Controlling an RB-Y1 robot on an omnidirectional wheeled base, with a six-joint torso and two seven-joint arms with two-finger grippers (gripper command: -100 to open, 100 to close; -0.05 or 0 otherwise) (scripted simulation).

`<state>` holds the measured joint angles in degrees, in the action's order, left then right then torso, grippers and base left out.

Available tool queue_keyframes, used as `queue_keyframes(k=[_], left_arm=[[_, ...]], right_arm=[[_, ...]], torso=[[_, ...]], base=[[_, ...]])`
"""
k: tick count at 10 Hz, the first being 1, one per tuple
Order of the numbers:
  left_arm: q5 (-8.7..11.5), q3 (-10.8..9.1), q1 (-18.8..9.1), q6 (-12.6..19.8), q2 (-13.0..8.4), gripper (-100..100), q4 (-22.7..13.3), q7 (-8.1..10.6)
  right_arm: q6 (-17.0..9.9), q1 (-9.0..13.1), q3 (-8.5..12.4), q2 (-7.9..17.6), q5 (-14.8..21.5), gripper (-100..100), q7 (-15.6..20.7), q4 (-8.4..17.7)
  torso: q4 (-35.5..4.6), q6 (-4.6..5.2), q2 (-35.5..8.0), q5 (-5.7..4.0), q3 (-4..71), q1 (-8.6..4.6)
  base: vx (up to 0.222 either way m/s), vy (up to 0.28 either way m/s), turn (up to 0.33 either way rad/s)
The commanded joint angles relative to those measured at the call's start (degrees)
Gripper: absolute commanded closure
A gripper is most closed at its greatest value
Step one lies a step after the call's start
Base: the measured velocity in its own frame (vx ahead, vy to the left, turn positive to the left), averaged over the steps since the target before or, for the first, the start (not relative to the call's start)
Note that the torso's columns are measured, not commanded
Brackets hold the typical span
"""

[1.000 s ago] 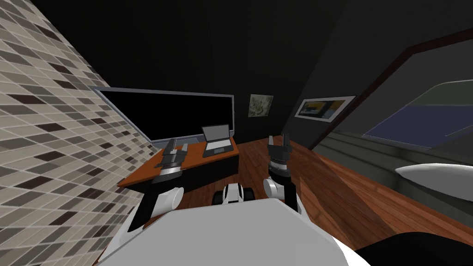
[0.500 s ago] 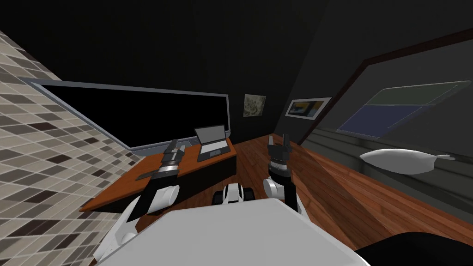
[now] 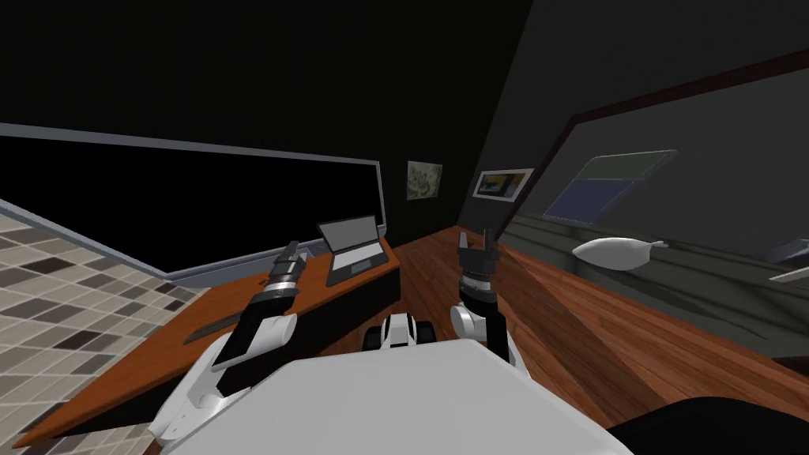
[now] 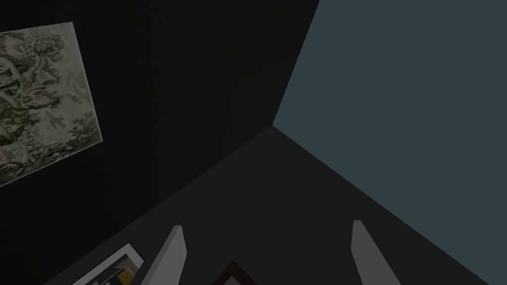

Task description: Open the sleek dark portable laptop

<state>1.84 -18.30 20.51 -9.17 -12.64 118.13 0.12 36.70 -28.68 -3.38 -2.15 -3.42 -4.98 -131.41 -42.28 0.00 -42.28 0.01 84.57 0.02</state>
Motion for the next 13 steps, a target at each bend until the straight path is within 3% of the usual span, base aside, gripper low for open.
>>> queue_keyframes(k=[1,5,6,12,13], left_arm=[[-0.90,-3.26,-1.32,3.76,-1.05,-100,-2.45,-0.27],[-2.35,-8.35,-3.95,9.37,-3.34,-100,-7.31,-0.80],[-2.35,-8.35,-3.95,9.37,-3.34,-100,-7.31,-0.80],[-4.55,-16.00,-8.07,17.97,-8.20,-100,-15.41,-1.60],[-4.55,-16.00,-8.07,17.97,-8.20,-100,-15.41,-1.60]], right_arm=[[0.00,0.00,0.00,0.00,0.00,0,0.00,0.00],[0.00,0.00,0.00,0.00,0.00,0,0.00,0.00],[0.00,0.00,0.00,0.00,0.00,0,0.00,0.00],[0.00,0.00,0.00,0.00,0.00,0,0.00,0.00],[0.00,-0.01,0.00,0.00,0.00,0,0.00,0.00]], torso=[[0.00,0.00,0.01,0.00,0.01,-0.03],[-0.01,0.00,-0.02,-0.01,-0.01,-0.03],[0.00,0.01,0.00,-0.01,0.00,-0.05],[0.00,0.02,0.01,0.00,0.01,-0.02],[0.00,-0.01,-0.01,-0.02,0.00,-0.06]], base=[[0.033,0.047,-0.219],[0.034,0.047,-0.229],[0.019,0.030,-0.094],[0.020,0.045,-0.235],[0.013,0.033,-0.038]])
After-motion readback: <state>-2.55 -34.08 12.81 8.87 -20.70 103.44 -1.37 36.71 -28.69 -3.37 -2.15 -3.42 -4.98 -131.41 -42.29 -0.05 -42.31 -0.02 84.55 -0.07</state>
